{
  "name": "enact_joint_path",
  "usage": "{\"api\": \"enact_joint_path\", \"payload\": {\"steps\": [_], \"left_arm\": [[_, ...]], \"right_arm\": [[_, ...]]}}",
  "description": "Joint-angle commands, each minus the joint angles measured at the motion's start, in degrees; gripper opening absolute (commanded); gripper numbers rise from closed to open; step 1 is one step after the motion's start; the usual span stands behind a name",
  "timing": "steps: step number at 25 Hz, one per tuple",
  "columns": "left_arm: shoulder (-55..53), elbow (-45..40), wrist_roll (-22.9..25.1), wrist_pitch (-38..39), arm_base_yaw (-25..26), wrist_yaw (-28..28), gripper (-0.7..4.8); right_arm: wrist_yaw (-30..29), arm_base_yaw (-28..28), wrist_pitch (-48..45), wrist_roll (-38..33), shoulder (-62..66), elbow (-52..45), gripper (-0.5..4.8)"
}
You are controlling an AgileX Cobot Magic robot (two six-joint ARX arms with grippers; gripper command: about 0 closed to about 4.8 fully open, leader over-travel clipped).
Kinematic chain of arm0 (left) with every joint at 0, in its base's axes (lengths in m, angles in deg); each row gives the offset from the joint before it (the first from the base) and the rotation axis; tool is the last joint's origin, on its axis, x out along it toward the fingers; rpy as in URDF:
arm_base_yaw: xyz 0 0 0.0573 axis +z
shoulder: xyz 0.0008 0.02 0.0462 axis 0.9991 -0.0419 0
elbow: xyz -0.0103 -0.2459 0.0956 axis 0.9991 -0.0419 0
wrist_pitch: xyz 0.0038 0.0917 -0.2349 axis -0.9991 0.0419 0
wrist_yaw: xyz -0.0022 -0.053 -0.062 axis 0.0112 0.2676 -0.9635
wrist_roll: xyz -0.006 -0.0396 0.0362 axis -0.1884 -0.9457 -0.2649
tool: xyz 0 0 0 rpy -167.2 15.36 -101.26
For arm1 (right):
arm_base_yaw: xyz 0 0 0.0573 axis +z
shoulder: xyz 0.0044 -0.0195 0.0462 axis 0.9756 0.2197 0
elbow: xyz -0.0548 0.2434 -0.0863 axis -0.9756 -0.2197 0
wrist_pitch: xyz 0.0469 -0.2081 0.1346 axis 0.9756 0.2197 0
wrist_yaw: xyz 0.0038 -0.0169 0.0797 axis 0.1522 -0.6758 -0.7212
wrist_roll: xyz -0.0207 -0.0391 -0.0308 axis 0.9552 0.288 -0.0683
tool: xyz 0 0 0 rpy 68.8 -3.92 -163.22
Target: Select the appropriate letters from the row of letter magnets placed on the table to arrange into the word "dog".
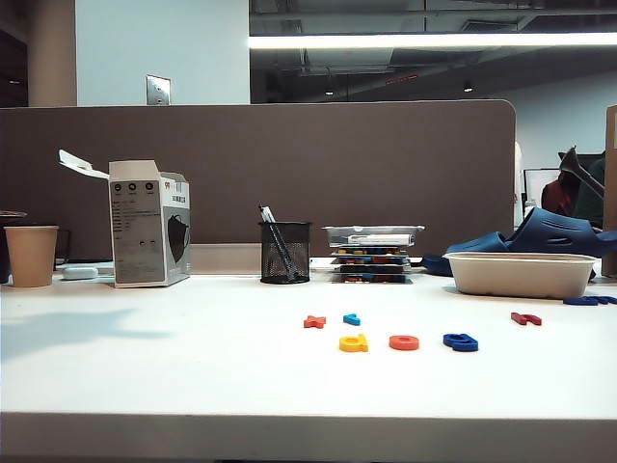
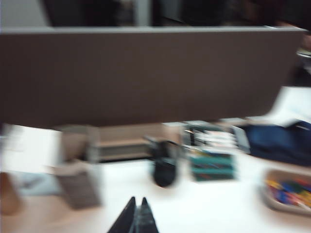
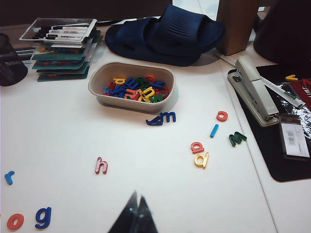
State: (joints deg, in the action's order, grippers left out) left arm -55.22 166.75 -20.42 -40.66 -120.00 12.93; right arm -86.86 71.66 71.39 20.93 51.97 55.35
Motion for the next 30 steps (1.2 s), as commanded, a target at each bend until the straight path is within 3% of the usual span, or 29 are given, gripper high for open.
{"api": "enact_joint_path", "payload": {"steps": [1,4,6,9,13,20,30], "left_arm": [[3.3,0.4,5.0,1.4,10.5,-3.5,-0.05],[6.2,0.3,5.5,4.3,18.1,-6.9,-0.05],[10.4,0.0,5.9,7.3,27.4,-10.6,-0.05],[15.0,-2.6,5.4,7.3,30.9,-11.6,-0.05],[22.0,-8.6,5.9,7.1,31.1,-11.0,-0.05],[40.4,-28.8,4.3,4.7,31.1,-11.1,-0.05],[61.9,-48.9,2.7,1.4,31.1,-13.4,-0.05]], "right_arm": [[0.0,-0.1,-3.5,0.2,-3.7,-3.5,-0.06],[-0.7,-0.1,-5.8,0.1,-6.2,-6.3,-0.06],[-2.6,-0.1,-8.8,0.1,-8.9,-9.5,-0.06],[-3.7,-0.1,-10.8,0.1,-10.1,-11.6,-0.06],[-5.5,0.0,-12.2,-0.3,-11.7,-14.3,-0.06],[-5.5,0.0,-15.2,-0.3,-15.7,-19.6,-0.06],[-6.6,0.1,-21.1,-0.3,-23.4,-28.7,-0.06]]}}
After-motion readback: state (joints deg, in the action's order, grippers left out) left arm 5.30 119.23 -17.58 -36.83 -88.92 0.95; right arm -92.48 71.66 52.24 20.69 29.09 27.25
